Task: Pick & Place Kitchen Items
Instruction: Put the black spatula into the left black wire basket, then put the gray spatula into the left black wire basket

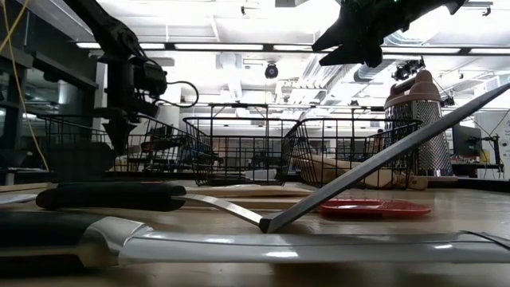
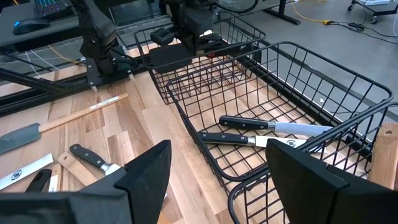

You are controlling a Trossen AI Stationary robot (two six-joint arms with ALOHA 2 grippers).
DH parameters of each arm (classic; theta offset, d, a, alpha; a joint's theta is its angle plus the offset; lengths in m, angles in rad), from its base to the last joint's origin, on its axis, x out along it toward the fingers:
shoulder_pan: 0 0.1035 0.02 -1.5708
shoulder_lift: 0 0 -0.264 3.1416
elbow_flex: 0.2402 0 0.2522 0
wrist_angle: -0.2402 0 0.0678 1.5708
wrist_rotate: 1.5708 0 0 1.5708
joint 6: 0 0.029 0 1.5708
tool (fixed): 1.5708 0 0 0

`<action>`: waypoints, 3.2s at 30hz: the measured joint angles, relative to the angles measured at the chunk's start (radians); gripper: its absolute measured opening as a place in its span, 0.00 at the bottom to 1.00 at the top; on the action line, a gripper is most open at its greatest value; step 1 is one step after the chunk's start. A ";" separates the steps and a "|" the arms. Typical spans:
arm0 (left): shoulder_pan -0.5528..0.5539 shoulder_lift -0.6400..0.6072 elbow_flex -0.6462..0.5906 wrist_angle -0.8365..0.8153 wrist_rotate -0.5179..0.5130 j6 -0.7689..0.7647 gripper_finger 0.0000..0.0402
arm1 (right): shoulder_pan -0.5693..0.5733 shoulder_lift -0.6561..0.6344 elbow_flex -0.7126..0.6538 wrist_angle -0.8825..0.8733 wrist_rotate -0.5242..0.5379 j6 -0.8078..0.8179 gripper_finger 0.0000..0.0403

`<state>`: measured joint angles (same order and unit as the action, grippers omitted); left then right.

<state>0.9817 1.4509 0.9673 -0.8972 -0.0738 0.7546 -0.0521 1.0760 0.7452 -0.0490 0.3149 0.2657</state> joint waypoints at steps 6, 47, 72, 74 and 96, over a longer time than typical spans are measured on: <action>0.000 -0.001 0.000 0.014 -0.044 -0.007 0.07 | 0.000 0.000 0.000 0.000 0.000 0.000 0.63; -0.311 -0.409 0.146 -0.503 0.116 -1.239 0.53 | 0.000 0.000 0.000 -0.009 -0.003 0.028 0.63; -1.269 -0.408 -0.068 -0.422 -0.090 -2.229 0.53 | 0.069 0.000 -0.105 -0.039 -0.207 -0.122 0.63; -1.308 -0.408 -0.107 -0.370 -0.084 -2.272 0.53 | 0.078 0.000 -0.140 0.029 -0.251 -0.130 0.63; -1.569 -0.188 -0.229 -0.073 0.060 -2.732 0.53 | 0.121 0.000 -0.247 0.241 -0.318 -0.102 0.63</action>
<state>-0.5870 1.2627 0.7380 -0.9706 -0.0135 -1.9770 0.0685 1.0756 0.4980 0.1920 -0.0032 0.1637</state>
